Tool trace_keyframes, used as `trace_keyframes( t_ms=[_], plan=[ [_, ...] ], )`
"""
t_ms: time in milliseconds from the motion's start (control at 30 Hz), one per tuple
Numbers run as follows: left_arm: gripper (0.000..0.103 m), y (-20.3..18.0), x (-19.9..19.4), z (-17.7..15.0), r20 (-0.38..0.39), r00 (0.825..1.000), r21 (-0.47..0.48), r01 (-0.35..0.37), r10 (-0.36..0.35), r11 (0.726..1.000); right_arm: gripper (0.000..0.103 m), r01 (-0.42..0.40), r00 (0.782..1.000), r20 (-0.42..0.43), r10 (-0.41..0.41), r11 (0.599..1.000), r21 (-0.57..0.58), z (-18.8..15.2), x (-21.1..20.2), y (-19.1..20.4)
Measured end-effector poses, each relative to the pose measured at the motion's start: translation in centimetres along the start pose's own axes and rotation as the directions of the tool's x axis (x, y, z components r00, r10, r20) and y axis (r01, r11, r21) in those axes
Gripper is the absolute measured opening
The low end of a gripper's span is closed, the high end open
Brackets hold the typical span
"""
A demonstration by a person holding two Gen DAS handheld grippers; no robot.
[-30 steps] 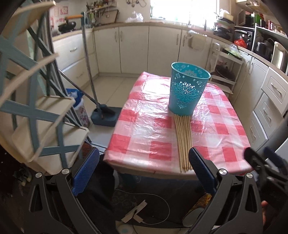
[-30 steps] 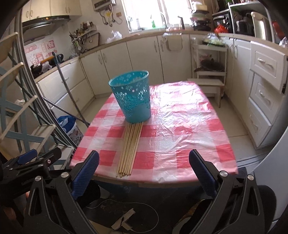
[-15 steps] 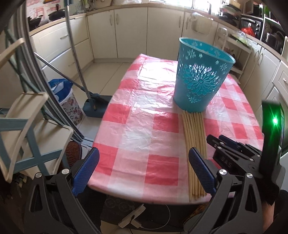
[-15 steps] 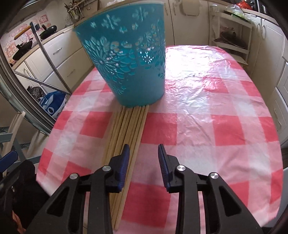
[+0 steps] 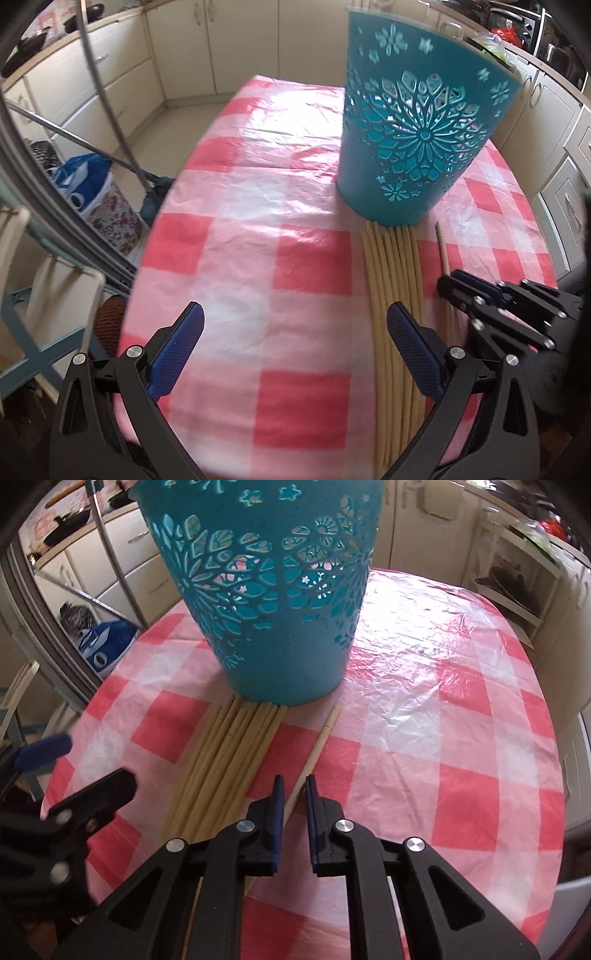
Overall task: Organize utensils
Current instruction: 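Move both tools toward the wooden sticks beside the teal basket, then close the left tool on one wooden stick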
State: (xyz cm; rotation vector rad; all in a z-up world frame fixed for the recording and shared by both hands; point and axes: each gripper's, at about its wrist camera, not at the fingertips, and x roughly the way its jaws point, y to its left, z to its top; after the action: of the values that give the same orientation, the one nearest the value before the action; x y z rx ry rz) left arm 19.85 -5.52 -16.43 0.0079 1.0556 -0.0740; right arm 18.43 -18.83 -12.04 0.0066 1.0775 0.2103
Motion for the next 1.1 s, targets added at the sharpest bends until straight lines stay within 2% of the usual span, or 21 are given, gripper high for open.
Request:
trace_keyframes(
  t_ms=[100,233,300,433,533,600,633,700,733,767,800,867,967,1100],
  plan=[
    [0.094,-0.6,1.5,0.8,-0.013,1.0,0.005,-0.001,0.002,1.0,0.012,-0.043,0.999,-0.001,0.043,0.999,0.013,-0.1,-0.1,-1.4],
    [0.084,-1.2,3.3,1.2,-0.046,0.999,0.017,-0.018,0.019,1.0,0.012,-0.086,0.996,0.006,0.086,0.995,0.047,-0.2,-0.3,-2.4],
    [0.084,-1.3,3.4,1.1,-0.028,1.0,0.015,-0.014,0.014,1.0,0.012,-0.097,0.995,0.007,0.097,0.994,0.054,-0.3,-0.4,-2.7],
    [0.083,-2.1,3.9,1.3,-0.023,0.998,0.054,-0.059,0.06,0.997,0.012,-0.114,0.993,0.006,0.114,0.992,0.057,-0.2,-0.3,-2.9],
    [0.075,-2.8,3.9,1.5,-0.012,0.999,0.069,-0.05,0.051,0.996,0.012,-0.112,0.994,0.007,0.111,0.992,0.052,-0.1,-0.3,-3.3],
    [0.062,-3.2,3.7,1.5,-0.004,0.999,0.086,-0.039,0.039,0.996,0.012,-0.101,0.995,0.011,0.101,0.993,0.057,0.0,-0.2,-3.4],
    [0.055,-3.3,3.6,1.6,0.0,1.0,0.098,-0.027,0.027,0.995,0.012,-0.105,0.994,0.013,0.104,0.992,0.066,0.0,-0.1,-3.7],
    [0.025,-3.8,3.3,1.8,0.007,1.0,0.128,0.009,-0.01,0.992,0.012,-0.108,0.994,0.015,0.107,0.991,0.084,0.3,0.1,-4.1],
    [0.018,-3.9,3.3,2.0,0.007,1.0,0.138,0.022,-0.023,0.99,0.012,-0.107,0.994,0.017,0.106,0.991,0.085,0.4,0.1,-4.1],
    [0.007,-4.0,3.3,2.1,0.003,0.999,0.148,0.033,-0.034,0.988,0.012,-0.103,0.995,0.019,0.102,0.991,0.081,0.5,0.2,-4.1],
    [0.005,-4.0,3.3,2.3,-0.009,0.997,0.149,0.077,-0.076,0.986,0.012,-0.1,0.995,0.02,0.099,0.992,0.076,0.4,0.1,-4.0],
    [0.005,-3.8,3.3,2.5,-0.023,0.994,0.143,0.108,-0.106,0.984,0.012,-0.091,0.996,0.015,0.09,0.995,0.049,0.6,0.2,-3.6],
    [0.004,-2.2,2.0,2.7,-0.06,0.977,0.082,0.21,-0.206,0.974,0.012,-0.096,0.995,0.006,0.096,0.995,0.04,0.7,0.2,-3.5],
    [0.004,0.1,-2.8,3.3,0.005,0.957,0.061,0.288,-0.289,0.956,0.012,-0.116,0.993,-0.008,0.117,0.991,0.062,1.0,0.3,-4.0]
  ],
)
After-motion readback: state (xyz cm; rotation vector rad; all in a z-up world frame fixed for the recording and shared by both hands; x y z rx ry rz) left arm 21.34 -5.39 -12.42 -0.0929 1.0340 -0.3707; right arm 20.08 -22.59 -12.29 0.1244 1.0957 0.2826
